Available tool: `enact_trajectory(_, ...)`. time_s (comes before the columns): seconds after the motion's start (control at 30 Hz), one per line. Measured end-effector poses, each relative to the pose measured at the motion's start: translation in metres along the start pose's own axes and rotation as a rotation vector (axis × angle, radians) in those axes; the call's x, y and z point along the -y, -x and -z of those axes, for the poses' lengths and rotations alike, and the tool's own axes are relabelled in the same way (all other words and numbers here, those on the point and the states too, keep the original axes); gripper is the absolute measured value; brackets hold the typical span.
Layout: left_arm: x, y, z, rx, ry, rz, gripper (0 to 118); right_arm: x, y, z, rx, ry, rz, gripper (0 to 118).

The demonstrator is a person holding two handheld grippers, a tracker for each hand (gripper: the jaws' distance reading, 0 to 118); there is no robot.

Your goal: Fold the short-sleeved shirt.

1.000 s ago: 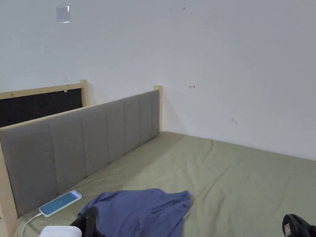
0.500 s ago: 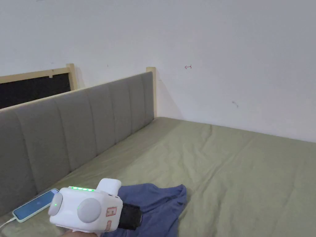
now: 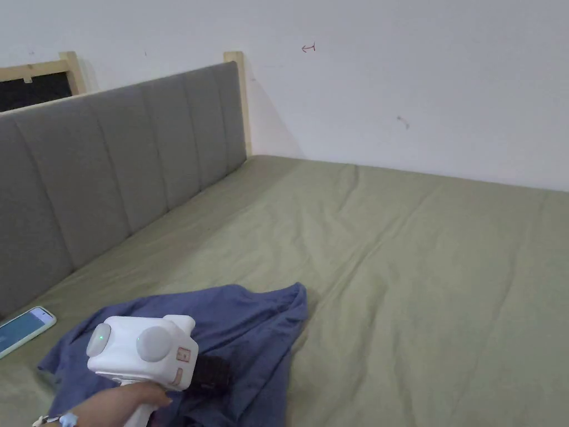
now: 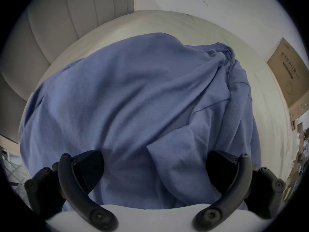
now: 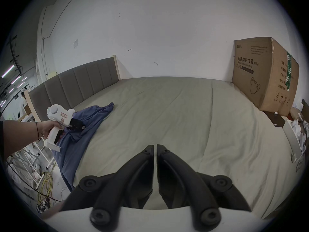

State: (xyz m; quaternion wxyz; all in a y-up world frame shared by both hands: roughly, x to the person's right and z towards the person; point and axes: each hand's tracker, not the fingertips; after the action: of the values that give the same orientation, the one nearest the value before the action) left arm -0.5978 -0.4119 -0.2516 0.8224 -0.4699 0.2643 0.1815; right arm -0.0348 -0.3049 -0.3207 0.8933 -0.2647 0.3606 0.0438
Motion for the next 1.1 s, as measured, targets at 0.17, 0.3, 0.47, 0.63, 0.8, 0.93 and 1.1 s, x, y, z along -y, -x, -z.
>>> enact_trajectory(0.17,0.007,-0.014,-0.009,-0.066,-0.023,0.01,113,0.001,0.008,0.0,-0.03,0.011,0.011,4)
enact_trajectory(0.3,0.019,-0.013,-0.035,-0.061,-0.153,-0.113,3,-0.004,0.01,-0.011,-0.049,-0.003,-0.009,4)
enact_trajectory(0.47,0.018,-0.006,-0.078,-0.014,-0.175,-0.086,4,-0.012,0.006,-0.029,-0.046,-0.041,-0.021,4)
enact_trajectory(0.63,-0.005,-0.037,-0.178,0.0,-0.301,0.186,4,-0.019,-0.006,-0.051,-0.031,-0.091,0.017,4)
enact_trajectory(0.8,-0.026,-0.108,-0.291,0.109,-0.515,0.33,4,-0.027,-0.021,-0.078,-0.004,-0.137,0.028,4)
enact_trajectory(0.93,-0.042,-0.185,-0.363,0.283,-0.679,0.39,4,-0.031,-0.038,-0.103,0.032,-0.183,0.06,4)
enact_trajectory(1.1,-0.041,-0.3,-0.399,0.504,-0.735,0.516,4,-0.032,-0.067,-0.139,0.103,-0.26,0.109,4)
